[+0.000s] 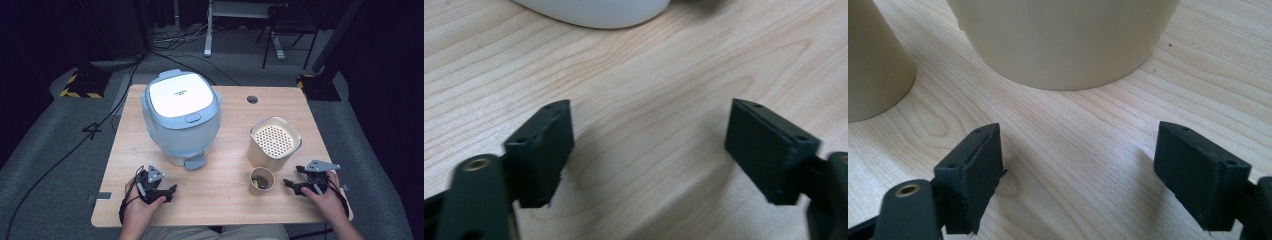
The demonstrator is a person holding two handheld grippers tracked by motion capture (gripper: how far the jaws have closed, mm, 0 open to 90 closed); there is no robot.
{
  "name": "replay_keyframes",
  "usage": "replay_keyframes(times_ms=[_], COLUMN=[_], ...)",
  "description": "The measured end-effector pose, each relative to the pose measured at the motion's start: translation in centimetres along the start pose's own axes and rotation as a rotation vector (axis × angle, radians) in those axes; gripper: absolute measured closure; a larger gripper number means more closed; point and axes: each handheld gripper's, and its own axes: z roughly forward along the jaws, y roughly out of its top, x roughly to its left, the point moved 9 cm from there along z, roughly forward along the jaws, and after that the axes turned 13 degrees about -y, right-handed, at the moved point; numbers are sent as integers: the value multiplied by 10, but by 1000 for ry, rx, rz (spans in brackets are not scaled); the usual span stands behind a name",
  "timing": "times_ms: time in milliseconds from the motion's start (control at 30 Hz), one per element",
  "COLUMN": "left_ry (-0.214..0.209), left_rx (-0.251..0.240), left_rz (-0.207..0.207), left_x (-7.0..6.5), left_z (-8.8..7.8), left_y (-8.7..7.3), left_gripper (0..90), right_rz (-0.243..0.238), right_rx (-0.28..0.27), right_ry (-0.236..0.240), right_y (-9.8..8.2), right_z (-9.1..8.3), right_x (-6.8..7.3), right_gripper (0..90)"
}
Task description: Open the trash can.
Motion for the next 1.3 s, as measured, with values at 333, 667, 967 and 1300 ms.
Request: replay_keyframes(times_ms=[333, 667, 967, 1300], left_ry=[-24, -80, -123, -184], left_rx=[15, -66, -121, -196], left_rz=[29, 37, 70, 131], left_x=[-7, -17, -27, -36], left_z=[-15, -39, -53, -81], left_y=[7, 28, 47, 75], left_gripper=[314, 354, 407, 458], right_rz=[1, 0, 0, 0], right_rx=[-1, -1, -1, -2], right_ry=[2, 1, 0, 5], right_y=[0, 0, 0, 0], right_z=[0, 0, 0, 0], right_x=[0, 0, 0, 0], right_gripper=[200, 200, 200, 202])
